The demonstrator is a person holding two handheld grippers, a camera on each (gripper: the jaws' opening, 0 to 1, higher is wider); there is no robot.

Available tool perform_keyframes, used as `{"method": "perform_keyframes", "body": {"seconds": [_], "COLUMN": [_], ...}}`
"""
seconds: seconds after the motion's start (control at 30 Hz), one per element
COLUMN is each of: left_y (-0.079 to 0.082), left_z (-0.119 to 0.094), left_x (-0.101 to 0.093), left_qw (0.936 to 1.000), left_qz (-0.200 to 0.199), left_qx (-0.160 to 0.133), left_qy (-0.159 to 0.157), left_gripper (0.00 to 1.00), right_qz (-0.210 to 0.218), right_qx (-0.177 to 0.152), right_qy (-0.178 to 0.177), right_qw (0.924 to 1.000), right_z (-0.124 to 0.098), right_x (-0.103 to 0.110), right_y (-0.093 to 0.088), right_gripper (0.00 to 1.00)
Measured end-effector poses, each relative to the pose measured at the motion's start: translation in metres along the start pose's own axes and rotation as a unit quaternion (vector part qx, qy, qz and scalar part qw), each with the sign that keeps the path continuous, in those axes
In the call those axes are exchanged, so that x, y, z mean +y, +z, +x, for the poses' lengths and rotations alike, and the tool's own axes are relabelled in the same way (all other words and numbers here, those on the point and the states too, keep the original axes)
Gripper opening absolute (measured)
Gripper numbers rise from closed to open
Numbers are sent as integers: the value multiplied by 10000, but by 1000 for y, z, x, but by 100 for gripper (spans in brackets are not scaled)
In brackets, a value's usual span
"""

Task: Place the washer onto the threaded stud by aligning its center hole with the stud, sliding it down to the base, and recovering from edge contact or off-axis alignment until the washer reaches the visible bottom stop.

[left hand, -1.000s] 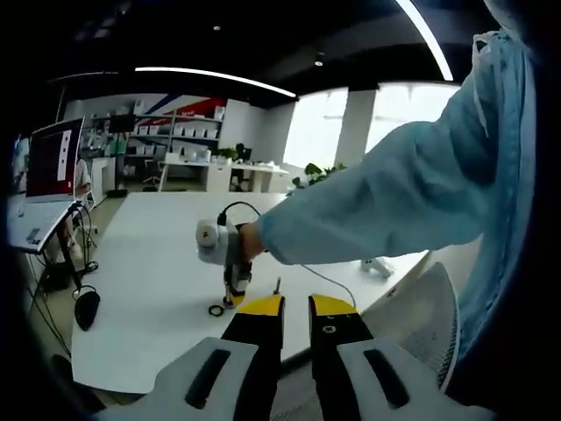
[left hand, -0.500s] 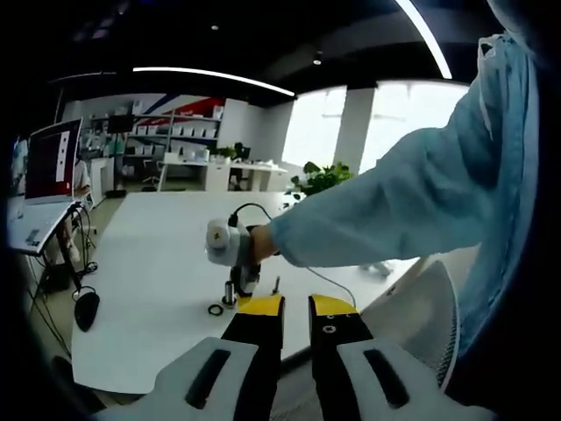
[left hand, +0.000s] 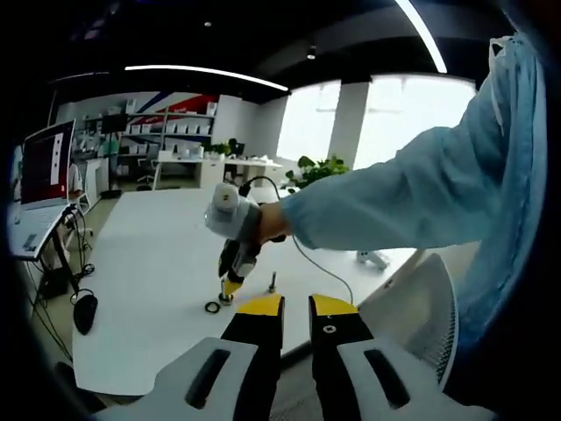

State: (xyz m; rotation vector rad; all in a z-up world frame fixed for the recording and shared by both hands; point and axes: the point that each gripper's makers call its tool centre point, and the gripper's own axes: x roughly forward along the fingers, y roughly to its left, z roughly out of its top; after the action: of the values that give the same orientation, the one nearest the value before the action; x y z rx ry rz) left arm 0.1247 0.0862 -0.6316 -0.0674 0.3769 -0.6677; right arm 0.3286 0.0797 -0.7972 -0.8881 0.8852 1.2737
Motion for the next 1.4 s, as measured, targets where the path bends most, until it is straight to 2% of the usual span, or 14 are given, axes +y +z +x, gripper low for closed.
{"method": "perform_keyframes", "body": {"seconds": [0.2,0.43,0.63,0.77,0.87,1.17,1.4], "left_y": [-1,0,0,-1,-2,-4,-4], "left_z": [0,-1,-1,0,0,1,0], "left_x": [-1,-1,-3,-3,-4,-6,-4], "left_qw": [9998,9997,9995,9994,9995,9994,9996], "left_qz": [198,245,306,331,312,321,260], "left_qx": [15,-27,-27,11,68,139,127], "left_qy": [34,27,27,23,-5,-27,1], "left_gripper": [8,8,8,8,8,8,8], "right_qz": [-34,-81,-150,-188,-247,-737,-1481], "right_qx": [-378,-500,-363,-128,-35,192,456], "right_qy": [-234,-254,-18,200,368,396,419], "right_qw": [9990,9984,9992,9995,9990,9963,9870], "right_z": [-14,-26,-27,-22,-16,0,14], "right_x": [8,22,36,46,52,60,60], "right_y": [15,11,-6,-13,-13,-1,2], "right_gripper": [32,32,31,31,31,34,35]}}
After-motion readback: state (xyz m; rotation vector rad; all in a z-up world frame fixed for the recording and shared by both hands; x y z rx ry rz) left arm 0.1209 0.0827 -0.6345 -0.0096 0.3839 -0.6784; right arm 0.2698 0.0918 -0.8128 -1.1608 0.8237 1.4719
